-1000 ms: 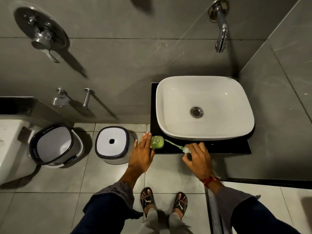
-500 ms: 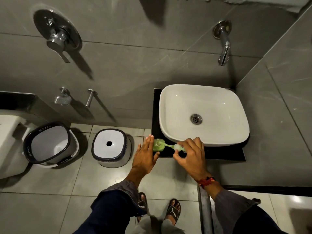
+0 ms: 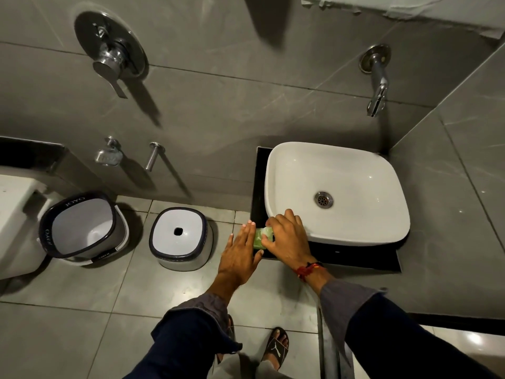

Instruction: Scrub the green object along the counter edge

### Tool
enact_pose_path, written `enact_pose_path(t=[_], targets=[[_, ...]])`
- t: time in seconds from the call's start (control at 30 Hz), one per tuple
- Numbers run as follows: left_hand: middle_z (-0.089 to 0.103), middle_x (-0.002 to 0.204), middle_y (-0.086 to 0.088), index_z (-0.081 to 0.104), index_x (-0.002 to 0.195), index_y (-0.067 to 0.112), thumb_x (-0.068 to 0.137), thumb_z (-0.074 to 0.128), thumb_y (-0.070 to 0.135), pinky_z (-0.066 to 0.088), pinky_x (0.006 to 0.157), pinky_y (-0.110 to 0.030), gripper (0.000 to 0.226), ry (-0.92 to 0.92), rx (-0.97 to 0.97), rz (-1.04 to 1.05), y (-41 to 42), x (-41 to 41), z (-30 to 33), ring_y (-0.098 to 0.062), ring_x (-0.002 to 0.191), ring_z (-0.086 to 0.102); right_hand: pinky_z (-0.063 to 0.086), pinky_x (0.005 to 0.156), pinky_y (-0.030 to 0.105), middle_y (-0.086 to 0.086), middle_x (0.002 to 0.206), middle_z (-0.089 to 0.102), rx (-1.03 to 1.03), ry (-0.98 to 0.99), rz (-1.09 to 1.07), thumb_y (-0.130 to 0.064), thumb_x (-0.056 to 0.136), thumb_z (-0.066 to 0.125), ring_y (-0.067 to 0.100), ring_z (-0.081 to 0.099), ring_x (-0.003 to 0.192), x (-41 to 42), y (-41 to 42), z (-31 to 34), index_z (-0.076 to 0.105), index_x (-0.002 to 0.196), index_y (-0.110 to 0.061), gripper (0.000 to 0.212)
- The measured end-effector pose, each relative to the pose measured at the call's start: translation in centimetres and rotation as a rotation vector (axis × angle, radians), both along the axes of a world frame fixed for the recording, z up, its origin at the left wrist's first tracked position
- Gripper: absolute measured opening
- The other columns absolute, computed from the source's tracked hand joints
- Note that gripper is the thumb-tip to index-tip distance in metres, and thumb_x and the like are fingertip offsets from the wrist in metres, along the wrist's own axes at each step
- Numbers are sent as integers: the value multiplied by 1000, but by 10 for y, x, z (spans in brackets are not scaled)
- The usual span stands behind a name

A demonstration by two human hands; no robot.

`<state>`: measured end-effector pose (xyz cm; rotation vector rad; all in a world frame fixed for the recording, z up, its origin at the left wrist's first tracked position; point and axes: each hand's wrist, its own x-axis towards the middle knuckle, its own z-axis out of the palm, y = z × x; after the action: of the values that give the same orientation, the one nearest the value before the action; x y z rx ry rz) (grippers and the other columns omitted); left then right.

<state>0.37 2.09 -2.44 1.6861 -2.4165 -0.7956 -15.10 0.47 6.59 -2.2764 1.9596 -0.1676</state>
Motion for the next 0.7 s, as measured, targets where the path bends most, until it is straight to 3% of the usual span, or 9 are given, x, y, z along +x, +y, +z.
enact_pose_path(t=[0.27,0.43,0.53,0.7], targets=[[-1,170,-3,-5,159,18,104,30,53,8,128,-47,74,-6,-18,-13,-2,-2,3,-19,157,-3,47,85,40,9,104,71,45,62,36,-34,87,64,26,55,100,9,-6,-15,65,105,-11,29],[-5,170,0,-8,159,19,104,29,51,6,128,-46,74,-10,-52,-10,4,1,0,-17,156,-5,53,84,39,6,107,67,38,-28,57,-29,82,73,25,57,100,5,2,-19,63,113,-14,36],[-7,170,1,-9,159,21,104,28,51,8,128,-48,73,-34,-53,-10,5,4,-2,-17,156,-6,53,89,36,7,108,66,59,-70,111,-23,85,71,24,57,103,6,-2,-21,64,112,-13,29],[-8,170,-1,-11,159,20,104,30,51,9,127,-51,75,-77,-41,3,-3,3,2,-19,156,-7,51,90,33,11,114,67,101,-57,86,-29,90,66,23,58,107,12,-20,-18,63,114,-8,32]])
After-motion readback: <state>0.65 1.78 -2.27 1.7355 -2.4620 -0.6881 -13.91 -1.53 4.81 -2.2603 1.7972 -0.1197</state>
